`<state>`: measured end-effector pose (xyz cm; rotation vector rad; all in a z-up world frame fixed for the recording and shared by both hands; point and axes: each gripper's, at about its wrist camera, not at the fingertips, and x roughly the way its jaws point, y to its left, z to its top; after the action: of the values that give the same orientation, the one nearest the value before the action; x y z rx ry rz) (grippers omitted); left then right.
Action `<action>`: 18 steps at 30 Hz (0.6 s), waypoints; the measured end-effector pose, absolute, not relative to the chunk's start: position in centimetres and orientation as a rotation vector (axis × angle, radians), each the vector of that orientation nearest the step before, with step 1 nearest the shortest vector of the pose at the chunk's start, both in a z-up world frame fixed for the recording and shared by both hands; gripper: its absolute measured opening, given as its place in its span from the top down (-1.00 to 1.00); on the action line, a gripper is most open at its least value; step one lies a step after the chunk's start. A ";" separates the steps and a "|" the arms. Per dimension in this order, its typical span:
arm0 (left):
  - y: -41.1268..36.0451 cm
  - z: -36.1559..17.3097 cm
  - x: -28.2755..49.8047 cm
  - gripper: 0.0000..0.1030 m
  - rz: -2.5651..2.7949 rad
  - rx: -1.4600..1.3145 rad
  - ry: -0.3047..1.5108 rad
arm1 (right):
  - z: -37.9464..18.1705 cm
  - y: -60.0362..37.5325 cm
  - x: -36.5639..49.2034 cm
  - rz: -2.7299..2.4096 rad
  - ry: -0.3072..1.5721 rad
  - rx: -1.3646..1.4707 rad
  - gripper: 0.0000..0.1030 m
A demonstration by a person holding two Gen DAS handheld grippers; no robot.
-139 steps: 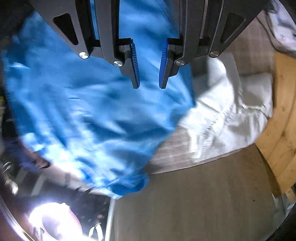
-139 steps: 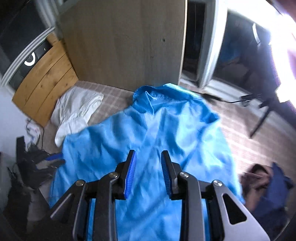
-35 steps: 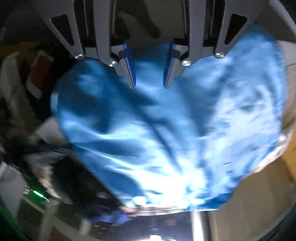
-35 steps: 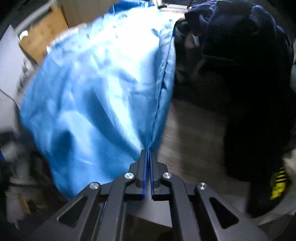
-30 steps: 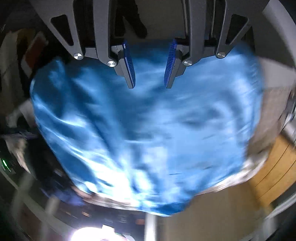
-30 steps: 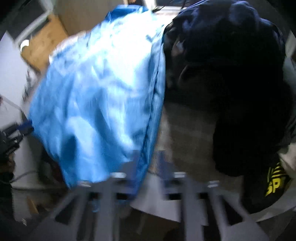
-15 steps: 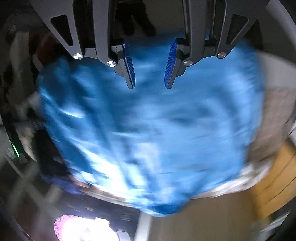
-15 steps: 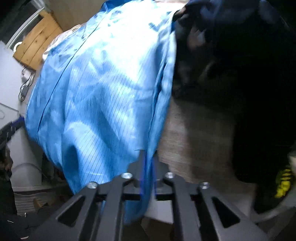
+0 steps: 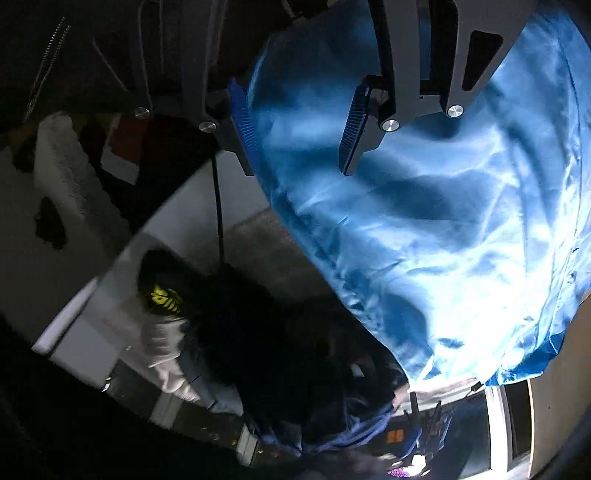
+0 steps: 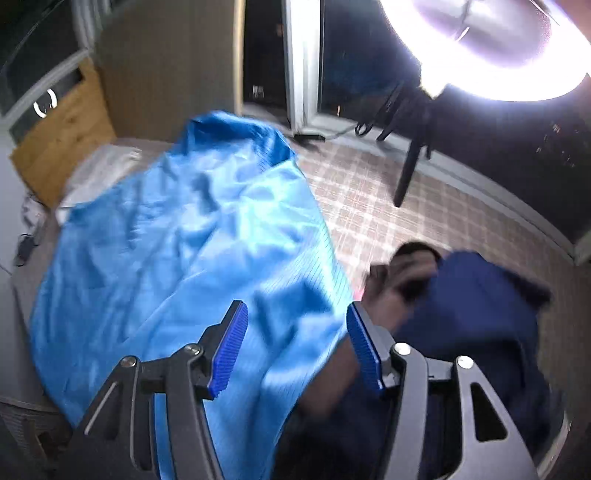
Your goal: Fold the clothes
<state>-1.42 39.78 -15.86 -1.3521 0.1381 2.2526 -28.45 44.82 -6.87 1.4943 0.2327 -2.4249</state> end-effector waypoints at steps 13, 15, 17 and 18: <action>42.2 -19.3 -2.2 0.15 2.301 -1.522 0.065 | -15.5 49.5 -31.9 -2.064 0.350 1.832 -0.07; 42.4 -19.3 -2.1 0.23 2.315 -1.505 0.077 | -15.4 49.0 -31.1 -2.036 0.391 1.798 0.28; 42.5 -19.3 -2.0 0.82 2.329 -1.489 0.097 | -15.2 48.8 -30.5 -2.005 0.379 1.777 0.93; 41.9 -19.2 -2.0 0.95 2.319 -1.489 0.037 | -15.0 48.8 -30.2 -1.999 0.373 1.763 0.93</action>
<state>-2.00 41.89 -19.19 -1.4891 0.0372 2.3185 -30.24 48.77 -14.98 1.7627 0.3728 -1.9993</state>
